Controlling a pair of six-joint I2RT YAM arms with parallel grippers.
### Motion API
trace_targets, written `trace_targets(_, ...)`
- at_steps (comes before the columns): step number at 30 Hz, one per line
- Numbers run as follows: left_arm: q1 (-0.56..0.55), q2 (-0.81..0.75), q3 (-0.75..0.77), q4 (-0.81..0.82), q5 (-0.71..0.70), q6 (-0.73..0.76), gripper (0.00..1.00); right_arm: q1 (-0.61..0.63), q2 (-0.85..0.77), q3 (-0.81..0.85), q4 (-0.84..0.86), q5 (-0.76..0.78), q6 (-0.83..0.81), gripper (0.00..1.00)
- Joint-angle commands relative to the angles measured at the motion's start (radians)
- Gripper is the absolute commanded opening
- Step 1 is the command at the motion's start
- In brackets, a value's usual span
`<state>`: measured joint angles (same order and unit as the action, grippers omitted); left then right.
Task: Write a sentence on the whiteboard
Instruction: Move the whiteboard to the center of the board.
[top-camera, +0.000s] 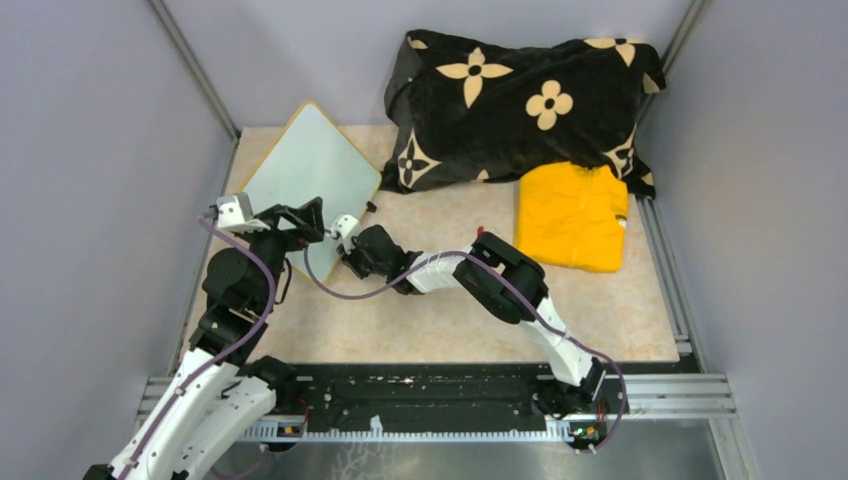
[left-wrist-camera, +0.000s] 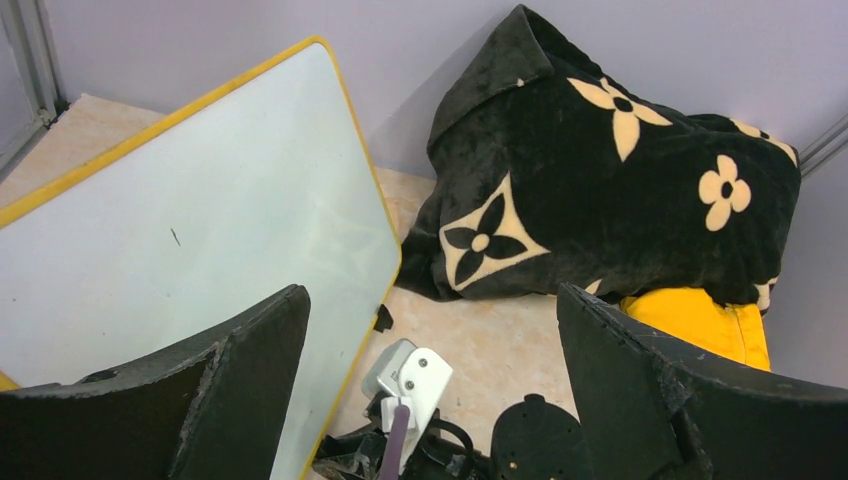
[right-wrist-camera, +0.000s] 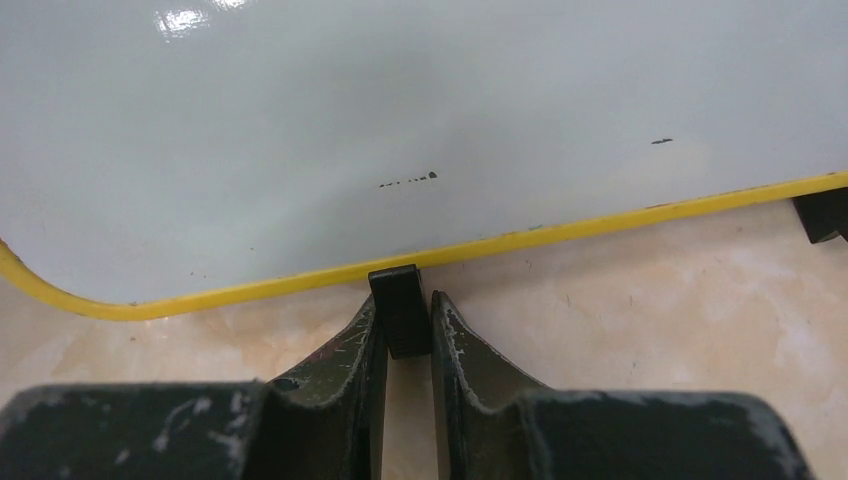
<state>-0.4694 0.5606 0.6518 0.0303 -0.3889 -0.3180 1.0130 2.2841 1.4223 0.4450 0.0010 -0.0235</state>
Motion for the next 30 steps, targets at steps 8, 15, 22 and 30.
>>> trace_targets(8, -0.004, 0.006, -0.007, 0.028, 0.004, 0.003, 0.99, 0.043, -0.098, -0.168, -0.045, 0.122, 0.094, 0.0)
trace_targets(15, -0.004, 0.009, -0.007, 0.026, 0.006, 0.0, 0.99, 0.086, -0.12, -0.2, -0.192, 0.368, 0.318, 0.0)
trace_targets(22, -0.004, 0.016, -0.006, 0.025, 0.017, -0.005, 0.99, 0.114, -0.172, -0.291, -0.264, 0.499, 0.468, 0.0)
trace_targets(30, -0.006, 0.031, -0.003, 0.023, 0.028, -0.009, 0.99, 0.159, -0.21, -0.326, -0.36, 0.629, 0.625, 0.0)
